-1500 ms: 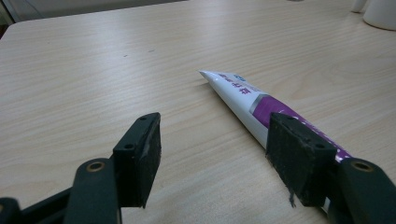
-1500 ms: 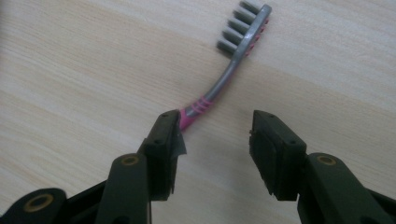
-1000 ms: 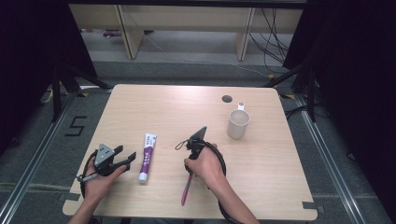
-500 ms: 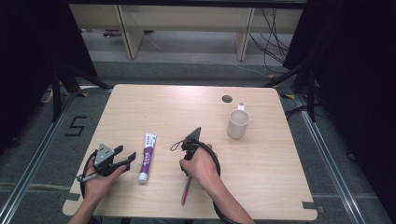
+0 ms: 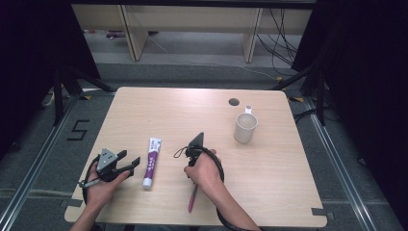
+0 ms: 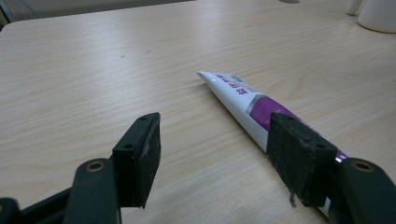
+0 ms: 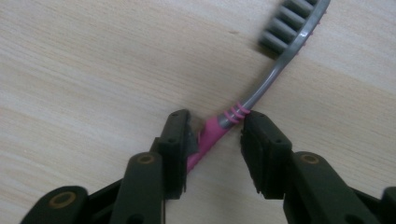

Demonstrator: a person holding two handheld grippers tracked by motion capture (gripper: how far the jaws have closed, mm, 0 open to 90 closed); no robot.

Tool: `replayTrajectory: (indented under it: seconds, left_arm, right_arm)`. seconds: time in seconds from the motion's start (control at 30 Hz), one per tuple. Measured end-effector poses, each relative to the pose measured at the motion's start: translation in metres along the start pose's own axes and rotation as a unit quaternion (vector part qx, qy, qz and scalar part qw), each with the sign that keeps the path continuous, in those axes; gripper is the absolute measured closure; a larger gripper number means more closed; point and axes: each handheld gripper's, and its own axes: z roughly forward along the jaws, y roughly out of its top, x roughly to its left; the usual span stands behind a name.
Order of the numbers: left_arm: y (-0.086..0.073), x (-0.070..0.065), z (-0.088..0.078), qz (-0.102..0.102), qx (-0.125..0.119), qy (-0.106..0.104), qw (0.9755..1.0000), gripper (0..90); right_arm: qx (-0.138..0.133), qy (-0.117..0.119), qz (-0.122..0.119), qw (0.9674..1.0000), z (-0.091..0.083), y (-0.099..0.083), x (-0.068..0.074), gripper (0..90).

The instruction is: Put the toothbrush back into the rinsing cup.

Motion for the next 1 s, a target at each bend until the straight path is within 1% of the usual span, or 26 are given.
replayTrajectory:
  seconds: [0.03, 0.07, 0.1, 0.17, 0.2, 0.23, 0.27, 0.3, 0.33, 0.4, 0.43, 0.47, 0.5, 0.53, 0.63, 0.67, 0.7, 0.73, 0.8, 0.83, 0.87, 0.9, 0.93, 0.97, 1.0]
  left_arm:
    - [0.0, 0.0, 0.0, 0.001, 0.001, 0.0, 1.0, 35.2]
    - [0.0, 0.0, 0.0, 0.003, 0.001, 0.001, 1.0, 35.2]
    - [0.0, 0.0, -0.001, 0.004, 0.004, 0.002, 1.0, 35.2]
    - [0.0, -0.001, 0.0, 0.003, 0.003, 0.003, 1.0, 35.2]
    - [0.0, -0.001, 0.0, 0.003, 0.003, 0.003, 1.0, 35.2]
    - [0.0, -0.001, 0.0, 0.004, 0.004, 0.003, 1.0, 35.2]
    - [0.0, -0.001, 0.0, 0.004, 0.004, 0.002, 1.0, 35.2]
    - [0.0, -0.001, 0.0, 0.005, 0.005, 0.002, 1.0, 35.2]
    - [0.0, -0.001, 0.0, 0.005, 0.004, 0.002, 1.0, 35.2]
    - [0.0, -0.001, 0.0, 0.006, 0.004, 0.002, 1.0, 35.2]
    - [0.0, -0.001, 0.0, 0.005, 0.005, 0.002, 1.0, 35.2]
    - [0.0, -0.001, 0.0, 0.006, 0.005, 0.002, 1.0, 35.2]
    - [0.0, -0.001, 0.0, 0.006, 0.006, 0.001, 1.0, 35.3]
    - [0.0, -0.001, 0.0, 0.006, 0.006, 0.001, 1.0, 35.2]
    - [0.0, -0.001, 0.0, 0.006, 0.006, 0.001, 1.0, 35.2]
    - [0.0, -0.001, 0.0, 0.005, 0.005, 0.001, 1.0, 35.2]
    - [0.0, -0.001, 0.0, 0.005, 0.005, 0.0, 1.0, 35.2]
    - [0.0, -0.001, 0.0, 0.005, 0.005, 0.0, 1.0, 35.2]
    - [0.0, -0.001, 0.0, 0.005, 0.005, 0.0, 1.0, 35.2]
    - [0.0, -0.001, 0.0, 0.005, 0.005, 0.001, 1.0, 35.2]
    - [0.0, -0.001, 0.0, 0.006, 0.006, 0.001, 1.0, 35.2]
    - [0.0, -0.001, 0.0, 0.006, 0.006, 0.001, 1.0, 35.2]
    - [0.0, -0.001, 0.0, 0.006, 0.006, 0.002, 1.0, 35.2]
    - [0.0, -0.001, 0.0, 0.006, 0.006, 0.002, 1.0, 35.2]
    - [0.0, -0.001, 0.0, 0.006, 0.006, 0.002, 1.0, 35.2]
  right_arm:
    - [-0.006, -0.002, -0.003, 1.0, 0.0, -0.001, -0.001, 67.3]
    - [-0.001, 0.0, -0.015, 0.9999, 0.001, 0.0, -0.003, 69.8]
    - [0.003, -0.004, -0.014, 0.9999, 0.001, -0.001, -0.004, 72.6]
    - [0.003, -0.004, -0.009, 0.9999, 0.001, -0.001, -0.005, 76.2]
    - [0.007, -0.002, -0.019, 0.9998, 0.0, -0.001, -0.007, 78.0]
    - [-0.01, -0.005, -0.051, 0.9986, 0.002, 0.0, -0.013, 79.4]
    - [0.011, 0.006, -0.018, 0.9998, 0.0, 0.0, -0.01, 80.0]
    - [0.003, 0.003, -0.018, 0.9998, 0.001, 0.0, -0.011, 80.3]
    - [0.006, 0.006, -0.019, 0.9998, 0.0, 0.0, -0.012, 80.3]
    - [-0.01, 0.002, -0.052, 0.9986, 0.001, 0.0, -0.018, 80.4]
    - [0.001, 0.008, -0.026, 0.9996, 0.001, 0.0, -0.015, 80.4]
    - [0.004, 0.009, -0.025, 0.9996, 0.001, 0.0, -0.016, 80.4]
    - [0.008, 0.01, -0.025, 0.9996, 0.0, 0.001, -0.016, 80.4]
    - [0.004, 0.009, -0.025, 0.9996, 0.001, 0.001, -0.016, 80.4]
    - [0.004, 0.013, -0.029, 0.9995, 0.001, 0.0, -0.017, 80.7]
    - [0.002, 0.017, -0.039, 0.9991, 0.001, 0.001, -0.019, 80.7]
    - [0.001, 0.022, -0.037, 0.9991, 0.001, 0.0, -0.02, 80.8]
    - [-0.008, 0.024, -0.046, 0.9986, 0.001, 0.0, -0.022, 80.8]
    - [-0.01, 0.038, -0.053, 0.9978, 0.0, 0.0, -0.027, 80.9]
    - [-0.017, 0.036, -0.047, 0.9981, -0.002, -0.002, -0.028, 80.9]
    - [-0.019, 0.039, -0.039, 0.9983, -0.005, -0.003, -0.029, 80.9]
    - [-0.022, 0.049, -0.042, 0.9977, -0.007, -0.004, -0.032, 80.9]
    - [-0.03, 0.051, -0.037, 0.9975, -0.009, -0.004, -0.034, 80.9]
    - [-0.034, 0.059, -0.038, 0.9969, -0.013, -0.005, -0.037, 80.9]
    - [-0.051, 0.054, -0.05, 0.996, -0.015, -0.006, -0.042, 80.9]
